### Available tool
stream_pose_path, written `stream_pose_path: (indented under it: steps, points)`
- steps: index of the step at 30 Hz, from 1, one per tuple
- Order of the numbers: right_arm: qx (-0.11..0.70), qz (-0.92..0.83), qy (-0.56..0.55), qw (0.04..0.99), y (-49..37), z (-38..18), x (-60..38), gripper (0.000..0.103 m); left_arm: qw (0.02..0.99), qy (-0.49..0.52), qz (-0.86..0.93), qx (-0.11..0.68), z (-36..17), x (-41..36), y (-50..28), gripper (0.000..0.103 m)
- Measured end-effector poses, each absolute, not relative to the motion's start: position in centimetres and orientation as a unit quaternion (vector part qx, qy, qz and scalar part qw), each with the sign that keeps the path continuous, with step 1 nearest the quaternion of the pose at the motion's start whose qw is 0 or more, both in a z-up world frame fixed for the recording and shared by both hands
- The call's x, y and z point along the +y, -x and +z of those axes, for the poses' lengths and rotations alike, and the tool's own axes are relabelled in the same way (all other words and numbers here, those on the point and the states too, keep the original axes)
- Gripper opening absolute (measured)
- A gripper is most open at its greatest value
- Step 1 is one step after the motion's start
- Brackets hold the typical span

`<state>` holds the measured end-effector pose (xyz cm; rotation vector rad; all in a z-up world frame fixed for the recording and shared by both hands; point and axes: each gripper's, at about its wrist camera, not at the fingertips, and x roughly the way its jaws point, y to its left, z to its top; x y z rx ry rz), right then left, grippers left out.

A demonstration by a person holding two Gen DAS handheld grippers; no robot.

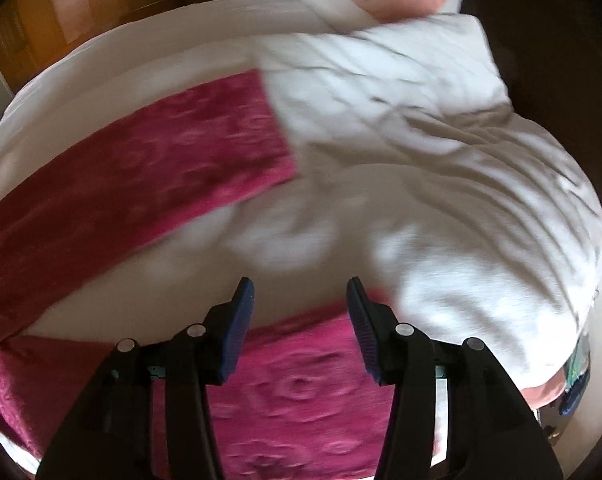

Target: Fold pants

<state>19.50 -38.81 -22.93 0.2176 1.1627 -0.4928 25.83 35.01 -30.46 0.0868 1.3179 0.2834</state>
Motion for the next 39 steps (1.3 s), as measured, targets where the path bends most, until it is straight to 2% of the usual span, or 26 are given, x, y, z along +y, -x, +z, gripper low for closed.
stream_pose_path:
  steps: [12, 23, 25, 28, 30, 31, 33, 36, 39]
  points:
    - [0.564, -0.187, -0.108, 0.797, -23.1, -24.1, -30.8, 0.050, 0.790, -0.108, 0.143, 0.586, -29.2, 39.2, -34.2, 0.098]
    - [0.589, -0.166, -0.099, 0.785, -24.6, -25.0, -27.2, 0.050, 0.779, -0.107, 0.072, 0.614, -33.5, 42.9, -40.7, 0.098]
    - [0.592, -0.164, -0.096, 0.783, -24.7, -25.0, -26.9, 0.050, 0.773, -0.098, 0.038, 0.625, -34.2, 43.2, -41.4, 0.091]
    - [0.595, -0.163, -0.092, 0.782, -25.0, -25.1, -26.5, 0.050, 0.762, -0.071, -0.007, 0.644, -35.1, 43.9, -42.3, 0.070]
    - [0.596, -0.163, -0.091, 0.781, -25.3, -25.3, -26.4, 0.050, 0.759, -0.055, -0.021, 0.648, -35.2, 44.3, -42.7, 0.050]
    - [0.597, -0.162, -0.092, 0.780, -25.4, -25.3, -26.4, 0.050, 0.761, -0.047, -0.022, 0.646, -35.2, 44.7, -42.9, 0.045]
    - [0.597, -0.161, -0.095, 0.780, -25.7, -25.6, -26.4, 0.050, 0.766, -0.050, -0.010, 0.641, -34.6, 44.9, -42.5, 0.030]
    - [0.596, -0.157, -0.103, 0.781, -26.4, -25.9, -26.6, 0.050, 0.772, -0.045, -0.006, 0.634, -33.6, 45.1, -41.4, 0.019]
    - [0.591, -0.157, -0.110, 0.784, -27.5, -25.8, -27.1, 0.050, 0.782, -0.042, -0.013, 0.622, -32.4, 45.3, -39.7, 0.017]
